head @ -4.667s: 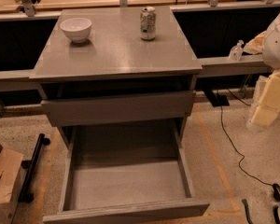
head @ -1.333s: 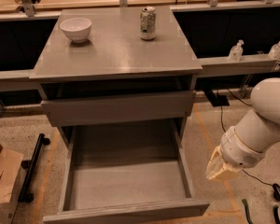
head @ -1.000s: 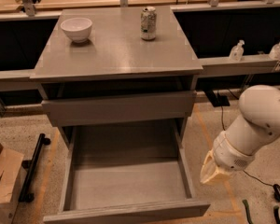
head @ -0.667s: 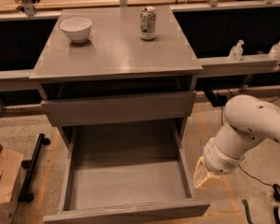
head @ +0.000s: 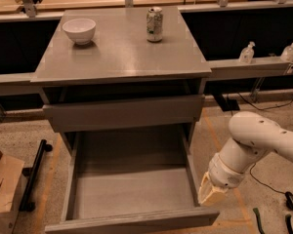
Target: Close middle drawer
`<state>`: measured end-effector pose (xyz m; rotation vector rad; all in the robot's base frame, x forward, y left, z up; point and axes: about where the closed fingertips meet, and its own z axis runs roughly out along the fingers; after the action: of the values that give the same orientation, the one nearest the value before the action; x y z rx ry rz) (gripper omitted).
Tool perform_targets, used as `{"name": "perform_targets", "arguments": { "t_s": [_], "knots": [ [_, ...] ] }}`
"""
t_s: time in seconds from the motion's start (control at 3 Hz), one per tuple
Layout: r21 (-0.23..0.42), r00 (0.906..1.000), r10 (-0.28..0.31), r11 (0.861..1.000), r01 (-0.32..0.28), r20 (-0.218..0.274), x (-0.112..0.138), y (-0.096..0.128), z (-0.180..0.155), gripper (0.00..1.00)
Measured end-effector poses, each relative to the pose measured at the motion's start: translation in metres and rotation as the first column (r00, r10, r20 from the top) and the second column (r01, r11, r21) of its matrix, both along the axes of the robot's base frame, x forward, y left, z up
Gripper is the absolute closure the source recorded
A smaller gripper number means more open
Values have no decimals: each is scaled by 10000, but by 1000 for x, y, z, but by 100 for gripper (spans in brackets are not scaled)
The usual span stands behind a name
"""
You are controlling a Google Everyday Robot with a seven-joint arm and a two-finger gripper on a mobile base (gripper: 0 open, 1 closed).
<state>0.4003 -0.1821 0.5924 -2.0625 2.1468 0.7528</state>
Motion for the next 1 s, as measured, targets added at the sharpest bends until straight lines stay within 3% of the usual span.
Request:
{"name": "perform_targets", "arguments": {
  "t_s": [0.67, 1.0],
  "knots": [
    [-449, 10000, -17, 9990, 13, -73, 0, -7, -49, 100],
    [-551, 9989, -370, 9979, 354, -295, -1, -21, -82, 100]
  ]
}}
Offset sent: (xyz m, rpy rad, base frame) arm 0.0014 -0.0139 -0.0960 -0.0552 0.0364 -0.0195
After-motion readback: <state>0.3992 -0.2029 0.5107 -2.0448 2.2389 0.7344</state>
